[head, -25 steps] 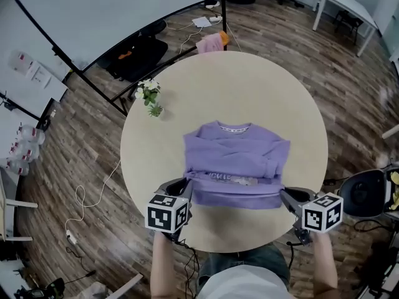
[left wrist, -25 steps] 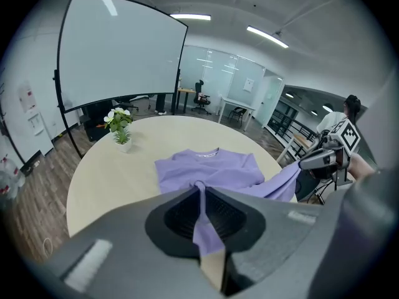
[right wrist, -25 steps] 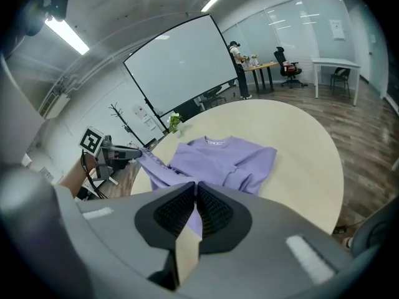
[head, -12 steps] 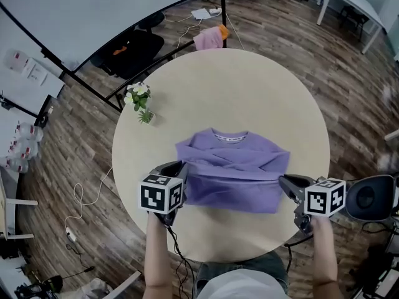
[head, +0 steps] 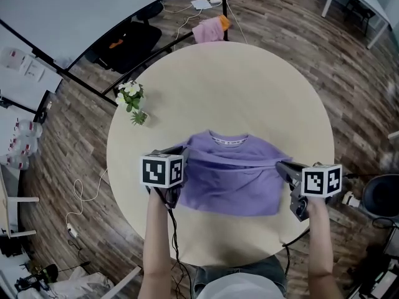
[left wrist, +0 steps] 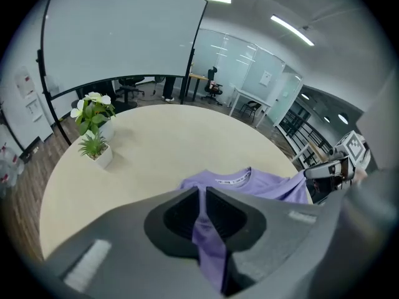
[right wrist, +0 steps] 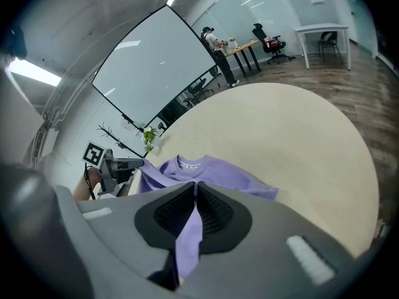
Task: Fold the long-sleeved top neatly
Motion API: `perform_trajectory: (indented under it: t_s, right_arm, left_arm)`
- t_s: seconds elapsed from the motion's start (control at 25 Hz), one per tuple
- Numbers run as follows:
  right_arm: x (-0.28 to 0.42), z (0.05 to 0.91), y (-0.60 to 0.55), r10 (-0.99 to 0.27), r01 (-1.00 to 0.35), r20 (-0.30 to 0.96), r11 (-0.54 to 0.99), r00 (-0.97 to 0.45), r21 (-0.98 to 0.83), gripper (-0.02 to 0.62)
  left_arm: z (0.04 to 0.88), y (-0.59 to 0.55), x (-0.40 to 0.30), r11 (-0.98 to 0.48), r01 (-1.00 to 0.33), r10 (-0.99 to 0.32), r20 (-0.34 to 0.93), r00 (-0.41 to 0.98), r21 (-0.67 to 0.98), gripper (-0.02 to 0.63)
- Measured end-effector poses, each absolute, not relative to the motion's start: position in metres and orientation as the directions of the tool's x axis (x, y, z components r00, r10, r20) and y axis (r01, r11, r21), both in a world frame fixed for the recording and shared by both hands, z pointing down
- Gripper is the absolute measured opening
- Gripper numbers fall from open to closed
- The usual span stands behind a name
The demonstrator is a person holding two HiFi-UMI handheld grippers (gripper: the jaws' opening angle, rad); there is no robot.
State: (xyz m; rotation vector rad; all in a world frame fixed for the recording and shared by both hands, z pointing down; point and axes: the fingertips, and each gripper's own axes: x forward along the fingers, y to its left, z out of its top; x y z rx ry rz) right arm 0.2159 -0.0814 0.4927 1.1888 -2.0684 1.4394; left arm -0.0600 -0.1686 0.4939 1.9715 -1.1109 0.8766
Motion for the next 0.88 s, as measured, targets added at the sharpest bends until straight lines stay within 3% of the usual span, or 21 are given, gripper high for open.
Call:
perform_trajectory:
  t_s: [0.28, 0.56, 0.88]
  right_arm:
    - [0.224, 0.523, -0.114, -0.425, -0.794, 0.705, 0.058, -0.568, -0.605, 0.042]
    - [0.233, 0.554, -0.130, -0.418, -0.810, 0.742, -0.024, -0.524, -0.586, 0.049]
    - [0.252, 0.550, -0.144, -0.505, -0.865, 0.742, 0.016, -0.440, -0.501, 0.158]
  left_arm:
    - [0.527, -0.199, -0.060, -0.304, -0.889, -0.384, 0.810, 0.443, 0.342, 0.059]
    - [0.538, -0.226, -0.078, -0.260, -0.914, -0.414, 0.820, 0.396, 0.310, 0.066]
    - [0.542, -0.225, -0.077, -0.324, -0.898, -0.407, 0.814, 0.415, 0.297, 0.067]
